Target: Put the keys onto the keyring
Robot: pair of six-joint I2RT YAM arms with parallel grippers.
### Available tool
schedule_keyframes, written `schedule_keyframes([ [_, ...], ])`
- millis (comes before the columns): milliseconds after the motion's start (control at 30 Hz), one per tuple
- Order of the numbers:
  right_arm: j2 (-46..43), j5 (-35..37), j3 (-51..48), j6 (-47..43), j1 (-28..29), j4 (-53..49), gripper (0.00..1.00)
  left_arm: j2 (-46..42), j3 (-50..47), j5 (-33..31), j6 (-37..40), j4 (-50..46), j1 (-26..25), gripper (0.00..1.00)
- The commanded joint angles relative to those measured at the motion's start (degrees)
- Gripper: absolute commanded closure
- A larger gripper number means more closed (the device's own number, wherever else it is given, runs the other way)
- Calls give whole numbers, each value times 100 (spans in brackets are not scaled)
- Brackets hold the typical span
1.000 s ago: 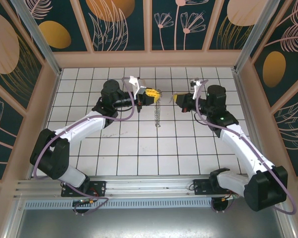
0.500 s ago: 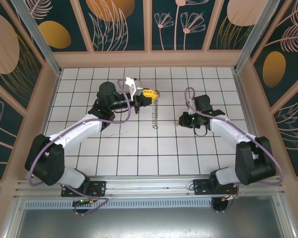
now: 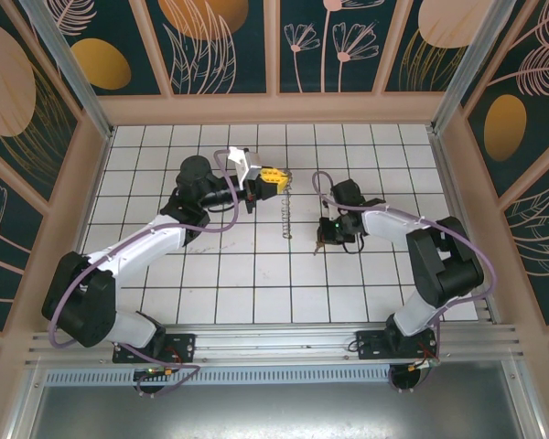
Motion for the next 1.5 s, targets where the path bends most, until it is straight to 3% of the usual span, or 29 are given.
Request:
schedule_keyframes([
  [0,-241,73,133,-158,23,67,100,-209,-29,2,70,315,-27,100],
  [133,-1166,-739,-112,-405,-289,691,100,-227,-10,10,63,304,-32,100],
  [333,-2509,-2932,-903,-726,-960,2268,100,-227,-32,-6,45,337,-28,100],
  [567,-2835,-3861,-1006,-696,-1114,2780,100,-227,-30,-40,45,324,-28,100],
  [933,-3245,-3717,-819,-292,-1125,3017,100,-97,54,47,54,294,-33,100],
  [1233,-3296,-2480,-232,-113,-678,2998,100,90,170,217,45,230,-31,100],
  [1467,-3204,-1941,127,-176,-216,3020,100,114,372,305,84,135,-31,100],
])
